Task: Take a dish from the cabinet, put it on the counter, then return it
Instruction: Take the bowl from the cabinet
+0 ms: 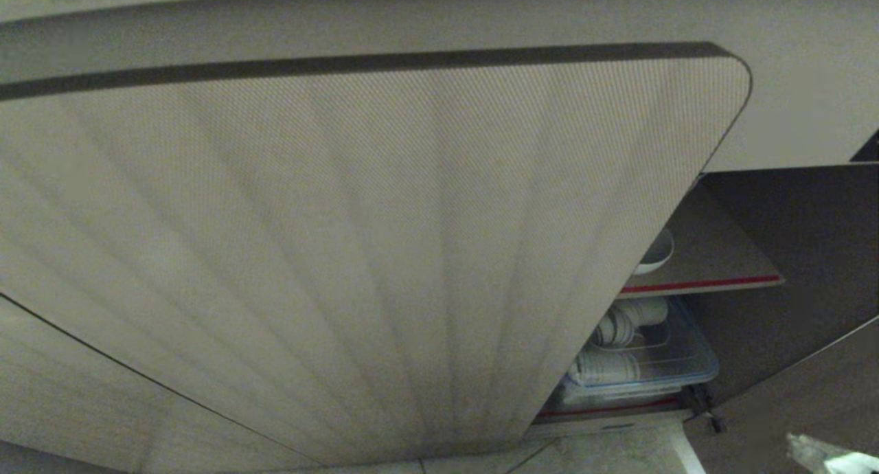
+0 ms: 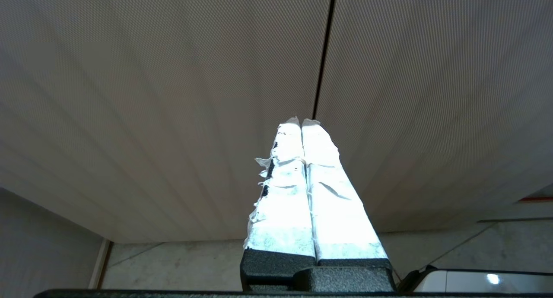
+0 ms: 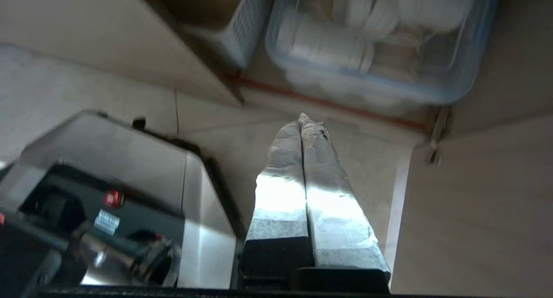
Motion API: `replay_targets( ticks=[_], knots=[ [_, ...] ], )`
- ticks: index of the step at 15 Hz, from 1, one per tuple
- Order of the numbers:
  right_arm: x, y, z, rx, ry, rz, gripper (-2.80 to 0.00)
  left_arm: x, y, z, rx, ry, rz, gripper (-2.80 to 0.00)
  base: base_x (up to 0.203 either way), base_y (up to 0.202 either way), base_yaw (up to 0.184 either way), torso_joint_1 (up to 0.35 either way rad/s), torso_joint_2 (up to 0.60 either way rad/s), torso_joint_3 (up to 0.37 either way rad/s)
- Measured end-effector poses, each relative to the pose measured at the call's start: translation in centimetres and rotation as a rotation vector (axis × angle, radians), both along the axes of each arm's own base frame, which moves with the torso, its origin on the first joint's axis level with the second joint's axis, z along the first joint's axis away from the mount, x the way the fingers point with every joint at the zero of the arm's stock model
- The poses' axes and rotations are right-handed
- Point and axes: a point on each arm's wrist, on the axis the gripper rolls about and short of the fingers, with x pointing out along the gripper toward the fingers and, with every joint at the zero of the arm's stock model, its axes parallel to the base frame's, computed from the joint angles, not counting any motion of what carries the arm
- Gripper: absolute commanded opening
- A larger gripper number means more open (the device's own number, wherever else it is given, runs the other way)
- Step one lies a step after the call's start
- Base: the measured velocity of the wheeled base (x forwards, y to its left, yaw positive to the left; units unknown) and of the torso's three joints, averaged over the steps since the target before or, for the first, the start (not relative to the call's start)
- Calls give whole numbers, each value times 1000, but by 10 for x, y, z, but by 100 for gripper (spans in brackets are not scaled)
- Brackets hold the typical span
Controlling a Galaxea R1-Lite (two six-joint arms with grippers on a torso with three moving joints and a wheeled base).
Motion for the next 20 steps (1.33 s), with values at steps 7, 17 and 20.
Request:
replay_targets(
  ticks=[7,17,20],
  knots=[
    [57,-1,38,162,-173,-60,-280,0,0,0,0,0,0,-280,0,0,0,0,0,0],
    [83,2,47,339,-254,36,-280,0,0,0,0,0,0,-280,0,0,0,0,0,0],
    [94,2,42,348,-246,50,-280,0,0,0,0,0,0,-280,0,0,0,0,0,0]
  ],
)
